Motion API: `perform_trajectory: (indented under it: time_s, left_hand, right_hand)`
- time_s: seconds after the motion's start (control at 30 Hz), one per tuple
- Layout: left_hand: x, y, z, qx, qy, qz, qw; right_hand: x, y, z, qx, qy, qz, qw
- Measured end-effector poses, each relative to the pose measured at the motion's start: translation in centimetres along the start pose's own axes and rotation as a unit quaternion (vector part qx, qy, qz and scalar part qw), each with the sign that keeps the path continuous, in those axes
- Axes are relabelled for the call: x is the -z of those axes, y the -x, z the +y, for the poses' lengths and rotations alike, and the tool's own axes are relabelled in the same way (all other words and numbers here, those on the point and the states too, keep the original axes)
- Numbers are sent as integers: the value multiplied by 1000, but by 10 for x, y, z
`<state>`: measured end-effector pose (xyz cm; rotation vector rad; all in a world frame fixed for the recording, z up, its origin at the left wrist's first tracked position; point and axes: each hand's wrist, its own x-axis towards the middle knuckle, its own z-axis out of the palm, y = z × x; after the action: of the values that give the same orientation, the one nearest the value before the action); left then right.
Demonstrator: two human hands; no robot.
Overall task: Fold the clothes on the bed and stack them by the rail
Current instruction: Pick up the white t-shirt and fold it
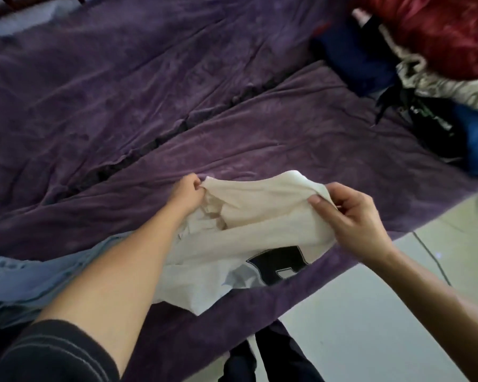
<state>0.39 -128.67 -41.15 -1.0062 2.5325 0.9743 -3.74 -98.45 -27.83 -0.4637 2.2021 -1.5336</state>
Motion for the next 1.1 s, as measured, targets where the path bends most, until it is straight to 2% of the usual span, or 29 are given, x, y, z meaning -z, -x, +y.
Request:
perform_trajectory:
  time_s: [0.13,0.2,0.27,0.37,0.53,0.63,0.77,1.0,1.1]
  left_hand:
    - [58,19,12,-54,144,135,979]
    - [98,29,26,-86,159,170,969]
    - [136,40,49,-142,130,200,961]
    - [181,52,89,-217,57,243,944]
    - [205,49,167,-268,-51,265,925]
    - [182,32,222,-292,-53,247,922]
    - [119,-12,293,-280,-20,170,945]
    - [-25,-120,398,-237,21,26,971]
    - [-60,-158,400,-187,40,-39,981]
  right_hand:
    - [2,54,-9,-18,47,-13,999]
    - [-12,75,-15,-32,49,-19,998]
    - [-26,85,-25,-31,36,-4,999]
    - [-29,80,-41,-11,20,67,997]
    - [8,51,-34,-24,40,199,979]
    - [45,26,-9,-55,75,262,961]
    - [107,-18,38,-123,94,301,941]
    - [228,-113,151,-272,130,322,897]
    - [263,-147,187,-350,210,277,870]
